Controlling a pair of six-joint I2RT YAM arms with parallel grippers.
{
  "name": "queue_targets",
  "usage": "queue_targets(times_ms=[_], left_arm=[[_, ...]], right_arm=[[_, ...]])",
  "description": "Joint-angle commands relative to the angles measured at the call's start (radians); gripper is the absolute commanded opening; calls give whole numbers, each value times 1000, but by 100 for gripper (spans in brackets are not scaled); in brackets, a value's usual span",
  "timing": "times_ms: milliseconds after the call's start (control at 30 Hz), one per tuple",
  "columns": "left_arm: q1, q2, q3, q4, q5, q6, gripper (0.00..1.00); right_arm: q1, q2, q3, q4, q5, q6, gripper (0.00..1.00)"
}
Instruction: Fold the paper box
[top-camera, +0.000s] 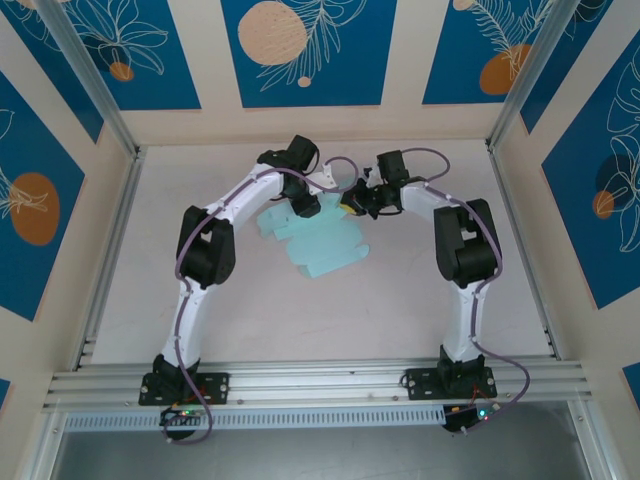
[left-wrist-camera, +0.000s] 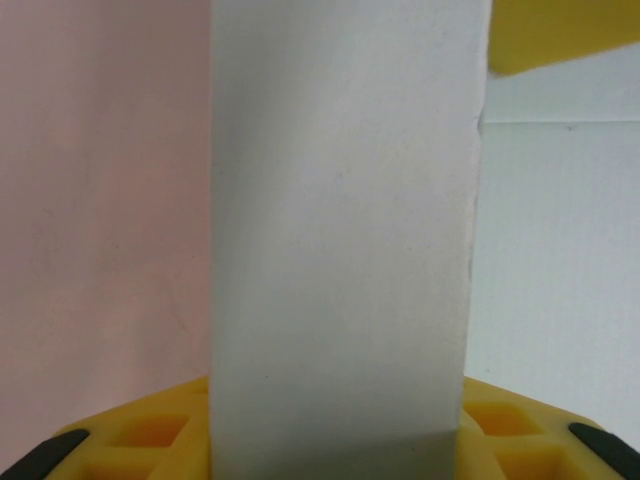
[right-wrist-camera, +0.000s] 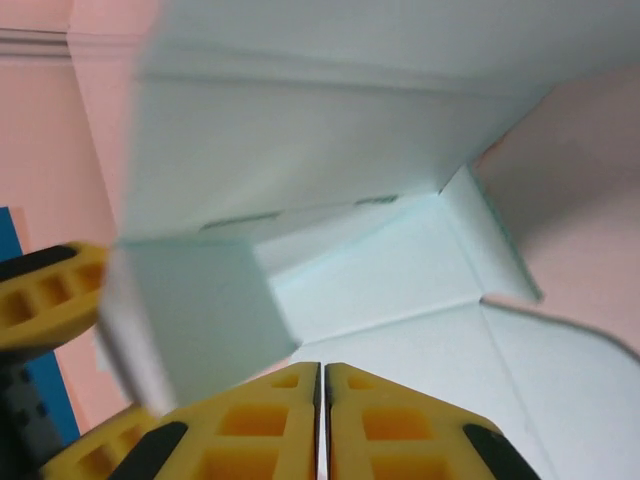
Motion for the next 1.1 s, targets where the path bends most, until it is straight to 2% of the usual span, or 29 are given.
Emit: queue_targets(times_ms=[0, 100, 233, 433, 567, 733, 867, 1067], left_arm=[[-6, -12, -26, -19, -26, 17, 41], [-7, -13, -24, -19, -29, 18, 41], [-7, -14, -24, -19, -22, 16, 41], [-9, -16, -24, -18, -19, 18, 41], [-11, -12, -24, -19, -27, 27, 41], [-11, -5, -24, -22, -42, 36, 41], [-11, -8, -24, -21, -41, 35, 41], [-11, -7, -22, -17, -44, 32, 41]], right_arm=[[-32, -106, -28, -84, 3, -64, 14], [-65, -144, -28, -110, 9, -94, 15], [-133, -112, 53, -170, 2, -132, 22], [-207, 113, 366, -288, -82, -188, 25], [-206, 313, 646, -386, -134, -204, 28], [-192, 514, 879, -424, -192, -159, 29], [-172, 595, 921, -390, -251, -116, 29], [-128, 597, 855, -367, -305, -124, 30]])
